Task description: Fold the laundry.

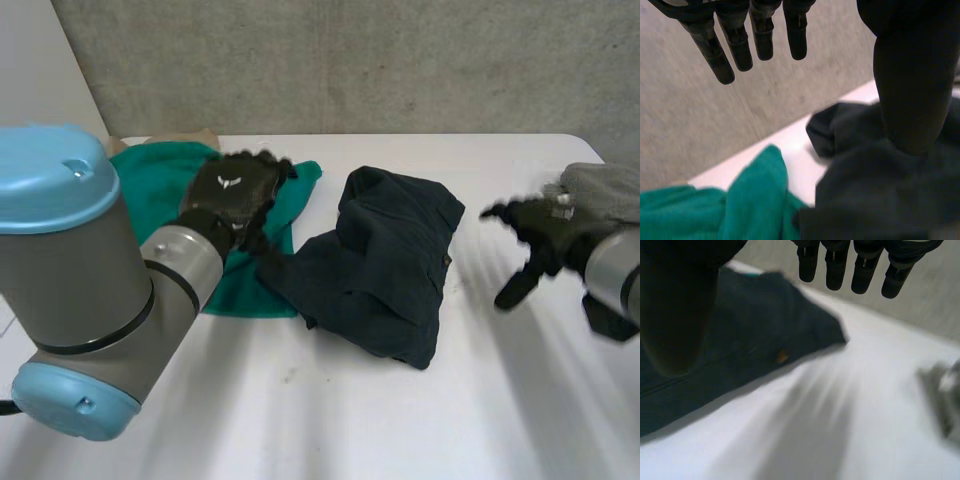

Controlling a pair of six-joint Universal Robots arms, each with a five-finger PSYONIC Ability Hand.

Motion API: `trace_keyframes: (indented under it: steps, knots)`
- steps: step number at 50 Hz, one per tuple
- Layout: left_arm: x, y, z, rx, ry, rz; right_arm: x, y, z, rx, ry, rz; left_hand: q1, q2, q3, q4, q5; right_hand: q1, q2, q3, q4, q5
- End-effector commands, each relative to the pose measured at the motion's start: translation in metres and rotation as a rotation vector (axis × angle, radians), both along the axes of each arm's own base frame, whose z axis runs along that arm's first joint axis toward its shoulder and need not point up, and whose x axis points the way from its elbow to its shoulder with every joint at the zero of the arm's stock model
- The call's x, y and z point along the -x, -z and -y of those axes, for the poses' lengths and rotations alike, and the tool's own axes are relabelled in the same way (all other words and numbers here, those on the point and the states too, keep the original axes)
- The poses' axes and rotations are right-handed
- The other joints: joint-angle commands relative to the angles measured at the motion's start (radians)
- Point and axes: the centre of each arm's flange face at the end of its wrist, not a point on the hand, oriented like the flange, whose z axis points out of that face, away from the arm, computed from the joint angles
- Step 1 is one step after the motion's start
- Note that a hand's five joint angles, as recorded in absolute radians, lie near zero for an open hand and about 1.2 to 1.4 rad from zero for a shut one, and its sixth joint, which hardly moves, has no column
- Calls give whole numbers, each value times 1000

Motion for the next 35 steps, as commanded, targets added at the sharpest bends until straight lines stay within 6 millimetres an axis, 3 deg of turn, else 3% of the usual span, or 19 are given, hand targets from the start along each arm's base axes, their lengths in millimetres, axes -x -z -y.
trace_keyframes:
  steps: [1,4,6,10,13,18,20,22,23,24,28,33,35]
  knots:
    - [-6,53,28,-92,-8,81,-4,47,-32,-128,26,112,-58,-27,-28,-22,-11,-62,-43,-38,-38,-49]
    - [-9,75,52,-88,12,139,-23,58,-45,-99,-29,157,-52,-21,-22,-16,-5,-28,-9,-5,-4,-15]
    - [-7,85,58,-86,52,172,-31,61,-48,-92,-49,175,-46,-15,-16,-11,1,-11,8,13,14,2]
    - [1,106,61,-89,130,225,-49,79,-50,-93,-73,190,-29,3,1,7,18,30,49,54,55,43]
    - [6,110,61,-85,150,233,-59,87,-50,-58,-72,180,9,41,39,45,56,74,93,98,99,88]
    - [8,114,65,-80,148,232,-67,94,-43,-1,-23,161,347,378,377,382,393,209,228,233,234,222]
    - [10,114,65,-74,151,231,-68,101,-38,13,8,149,531,562,561,567,578,359,378,382,383,372]
    - [12,113,65,-60,154,226,-69,103,-36,29,29,142,854,885,884,890,901,587,606,611,611,600]
    - [13,112,65,-56,155,224,-67,102,-32,51,57,139,957,988,987,992,1004,989,1008,1013,1014,1002]
    - [13,112,65,-53,155,223,-66,101,-30,65,72,139,1051,1082,1081,1087,1098,1158,1177,1182,1182,1171]
    - [16,108,60,-44,164,215,-61,90,-18,129,117,137,1087,1118,1117,1122,1134,1160,1179,1183,1184,1173]
    - [24,73,37,-3,185,157,-55,49,-13,255,85,87,1087,1118,1117,1122,1134,1160,1179,1183,1184,1173]
    - [27,64,25,-8,201,123,-39,35,-3,316,91,-3,1087,1118,1117,1122,1134,1160,1179,1183,1184,1173]
